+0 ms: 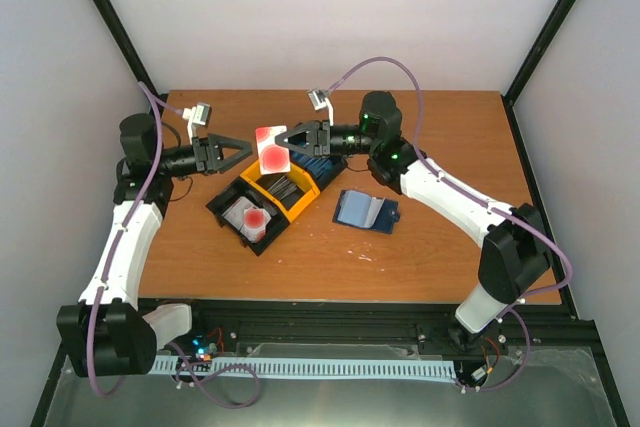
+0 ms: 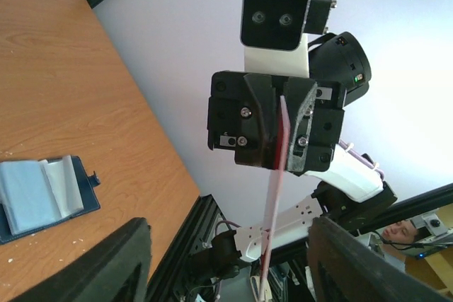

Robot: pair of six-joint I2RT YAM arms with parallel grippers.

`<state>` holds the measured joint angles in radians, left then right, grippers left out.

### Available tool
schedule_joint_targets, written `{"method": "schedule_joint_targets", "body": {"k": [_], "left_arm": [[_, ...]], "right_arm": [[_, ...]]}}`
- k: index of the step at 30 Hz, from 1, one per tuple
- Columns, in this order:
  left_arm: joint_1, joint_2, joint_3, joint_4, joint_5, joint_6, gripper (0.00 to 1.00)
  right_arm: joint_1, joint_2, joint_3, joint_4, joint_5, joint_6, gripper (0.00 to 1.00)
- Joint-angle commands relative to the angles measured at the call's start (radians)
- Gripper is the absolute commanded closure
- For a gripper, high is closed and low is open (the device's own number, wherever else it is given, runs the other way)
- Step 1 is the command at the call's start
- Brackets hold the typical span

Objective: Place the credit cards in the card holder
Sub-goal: Pick up the credit card from the storage box, then place the credit card at the center of the board.

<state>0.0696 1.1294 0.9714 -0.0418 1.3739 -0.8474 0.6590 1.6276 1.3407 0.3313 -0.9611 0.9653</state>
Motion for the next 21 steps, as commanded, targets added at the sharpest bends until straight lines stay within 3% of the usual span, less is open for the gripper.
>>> {"method": "schedule_joint_targets", "body": {"k": [1,5,13,18,21], "left_arm": [[-0.016,-0.023,0.001,0.035,0.025,-0.008,0.41],[-0.024,-0.024,-0.009,0.031,0.011,-0.009,0.58],[-0.033,-0.054,-0.018,0.051,-0.031,-0.034,0.51],[-0.032,-0.073,-0.017,-0.014,-0.145,-0.006,0.64],[-0.033,-0.085,-0.039,0.017,-0.155,-0.036,0.65]], "right_arm": [[0.022,-0.002,0.041,0.028,-0.048,-0.023,0.97],[0.034,0.004,0.061,-0.001,-0.060,-0.043,0.97],[0.039,0.005,0.055,-0.047,-0.039,-0.063,0.97],[0.039,0.001,0.052,-0.081,0.001,-0.079,0.97],[0.039,0.003,0.050,-0.085,0.012,-0.080,0.97]]}}
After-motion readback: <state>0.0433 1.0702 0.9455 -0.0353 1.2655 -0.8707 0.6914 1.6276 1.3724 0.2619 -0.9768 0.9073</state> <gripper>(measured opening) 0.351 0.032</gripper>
